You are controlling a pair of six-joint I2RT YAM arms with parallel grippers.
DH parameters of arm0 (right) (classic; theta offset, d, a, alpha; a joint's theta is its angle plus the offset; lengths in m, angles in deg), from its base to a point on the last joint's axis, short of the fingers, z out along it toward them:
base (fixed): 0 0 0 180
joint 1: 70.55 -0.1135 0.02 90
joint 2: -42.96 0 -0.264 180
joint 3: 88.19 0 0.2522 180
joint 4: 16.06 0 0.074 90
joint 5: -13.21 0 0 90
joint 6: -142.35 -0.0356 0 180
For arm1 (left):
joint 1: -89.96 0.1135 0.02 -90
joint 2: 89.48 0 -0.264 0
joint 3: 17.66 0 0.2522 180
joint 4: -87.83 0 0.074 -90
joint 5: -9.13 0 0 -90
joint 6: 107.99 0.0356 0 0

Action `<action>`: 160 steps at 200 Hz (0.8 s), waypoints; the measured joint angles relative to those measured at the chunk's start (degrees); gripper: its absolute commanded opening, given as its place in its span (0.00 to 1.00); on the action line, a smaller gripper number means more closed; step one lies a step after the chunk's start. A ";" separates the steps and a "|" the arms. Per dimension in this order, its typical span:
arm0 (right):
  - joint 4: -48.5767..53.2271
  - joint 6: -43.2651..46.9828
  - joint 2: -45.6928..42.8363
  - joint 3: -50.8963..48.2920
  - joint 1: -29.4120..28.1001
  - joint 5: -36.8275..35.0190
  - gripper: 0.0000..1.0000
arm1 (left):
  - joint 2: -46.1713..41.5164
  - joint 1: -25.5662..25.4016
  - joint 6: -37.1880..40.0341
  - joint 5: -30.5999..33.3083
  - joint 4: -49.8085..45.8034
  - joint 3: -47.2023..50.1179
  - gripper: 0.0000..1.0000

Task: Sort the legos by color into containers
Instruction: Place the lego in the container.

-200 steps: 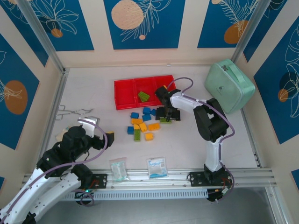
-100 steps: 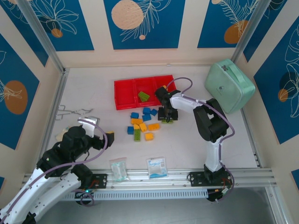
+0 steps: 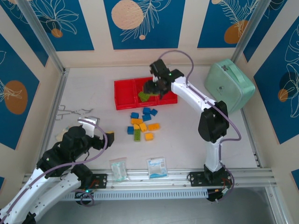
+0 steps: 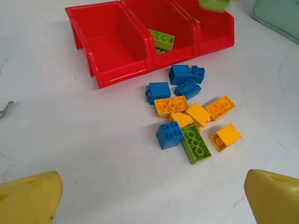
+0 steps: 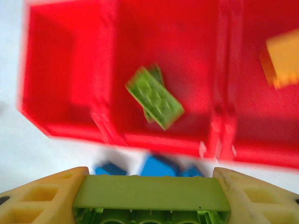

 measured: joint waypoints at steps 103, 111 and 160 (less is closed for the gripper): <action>2.75 -3.23 19.58 19.15 1.27 4.28 0.32 | -1.53 0.00 0.00 0.17 -0.02 0.00 0.99; 2.73 -3.26 19.47 19.17 1.16 4.31 0.32 | -1.75 0.00 0.00 0.17 -0.02 0.00 0.99; 2.58 -2.80 19.30 19.19 1.49 5.62 0.33 | -1.53 0.00 0.00 0.09 0.02 0.00 0.99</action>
